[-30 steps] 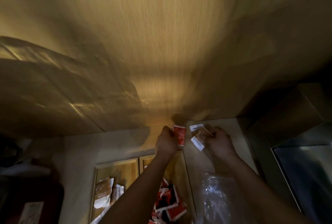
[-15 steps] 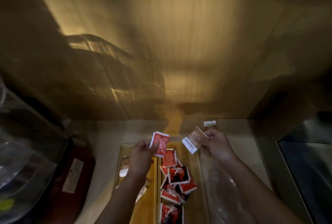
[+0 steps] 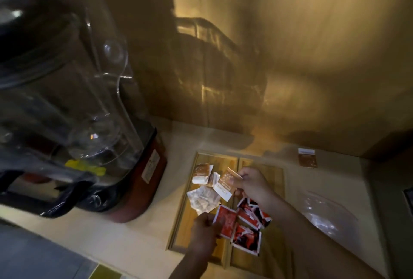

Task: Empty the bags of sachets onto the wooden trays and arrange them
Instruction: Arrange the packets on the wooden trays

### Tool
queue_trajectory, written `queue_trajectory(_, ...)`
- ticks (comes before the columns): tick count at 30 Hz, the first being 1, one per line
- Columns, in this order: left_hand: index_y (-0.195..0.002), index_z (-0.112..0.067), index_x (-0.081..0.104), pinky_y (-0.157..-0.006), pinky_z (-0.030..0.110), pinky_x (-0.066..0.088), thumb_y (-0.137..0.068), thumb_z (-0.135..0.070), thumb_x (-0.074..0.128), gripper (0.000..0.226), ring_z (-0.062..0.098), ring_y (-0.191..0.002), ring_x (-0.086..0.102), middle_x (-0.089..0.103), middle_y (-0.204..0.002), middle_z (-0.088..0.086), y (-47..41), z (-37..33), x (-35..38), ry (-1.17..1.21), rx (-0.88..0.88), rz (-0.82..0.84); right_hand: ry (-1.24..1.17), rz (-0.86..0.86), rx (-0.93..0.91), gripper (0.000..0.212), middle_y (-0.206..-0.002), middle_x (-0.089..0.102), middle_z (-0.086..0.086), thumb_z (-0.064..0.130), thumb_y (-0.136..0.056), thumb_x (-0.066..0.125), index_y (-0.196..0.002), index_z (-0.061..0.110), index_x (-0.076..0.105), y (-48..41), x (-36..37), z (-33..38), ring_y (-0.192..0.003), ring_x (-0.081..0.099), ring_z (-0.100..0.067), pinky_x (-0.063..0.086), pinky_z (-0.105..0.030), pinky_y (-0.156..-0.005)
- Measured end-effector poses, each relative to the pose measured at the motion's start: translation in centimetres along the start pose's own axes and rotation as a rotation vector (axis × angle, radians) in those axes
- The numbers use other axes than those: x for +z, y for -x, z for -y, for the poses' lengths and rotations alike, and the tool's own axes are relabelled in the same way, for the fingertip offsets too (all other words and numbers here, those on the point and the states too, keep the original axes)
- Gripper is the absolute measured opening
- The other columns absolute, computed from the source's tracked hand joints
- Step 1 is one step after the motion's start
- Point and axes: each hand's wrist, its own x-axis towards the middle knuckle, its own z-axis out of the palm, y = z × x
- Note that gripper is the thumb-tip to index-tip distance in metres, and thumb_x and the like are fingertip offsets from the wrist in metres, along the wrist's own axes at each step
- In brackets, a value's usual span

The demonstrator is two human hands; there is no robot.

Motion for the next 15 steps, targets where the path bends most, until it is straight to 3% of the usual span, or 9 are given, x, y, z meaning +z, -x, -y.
queue_trajectory(3,-0.072,-0.011,0.056,-0.036,0.016,0.036,-0.086,-0.014,0.062,0.016,0.013,-0.052,0.05,0.058,-0.062,0.004,0.5,1.2,-0.9,0.029,-0.029,-0.017,0.081,0.066,0.008,0.025,-0.051,0.055,-0.005,0.008,-0.08,0.068,-0.061,0.012,0.052,-0.3,2.3,-0.5,-0.034,0.049,-0.005,0.036,-0.022,-0.045)
queue_trajectory(10,-0.067,-0.011,0.06,-0.058,0.04,0.053,-0.083,-0.013,0.067,0.017,0.018,-0.055,0.059,0.063,-0.062,0.006,1.2,2.4,-2.2,0.065,-0.049,-0.053,0.251,0.155,0.031,0.022,-0.063,0.061,-0.011,0.012,-0.08,0.066,-0.063,0.015,0.053,-0.7,4.6,-1.6,-0.045,0.052,-0.012,0.039,-0.025,-0.049)
queue_trajectory(13,-0.07,-0.011,0.063,-0.072,0.057,0.054,-0.082,-0.016,0.068,0.013,0.024,-0.065,0.061,0.064,-0.066,0.007,1.2,2.3,-2.3,0.051,-0.06,-0.041,0.288,0.158,0.022,0.008,-0.076,0.063,-0.011,0.016,-0.084,0.062,-0.082,0.01,0.058,-0.4,4.4,-1.4,-0.052,0.055,-0.013,0.04,-0.023,-0.048)
queue_trajectory(15,-0.071,-0.011,0.063,-0.07,0.055,0.054,-0.083,-0.013,0.065,0.013,0.022,-0.064,0.059,0.062,-0.063,0.005,1.2,2.0,-2.0,0.045,-0.057,-0.026,0.282,0.13,0.003,0.009,-0.074,0.06,-0.008,0.014,-0.085,0.06,-0.09,0.007,0.057,-0.4,3.8,-1.3,-0.054,0.054,-0.013,0.039,-0.023,-0.047)
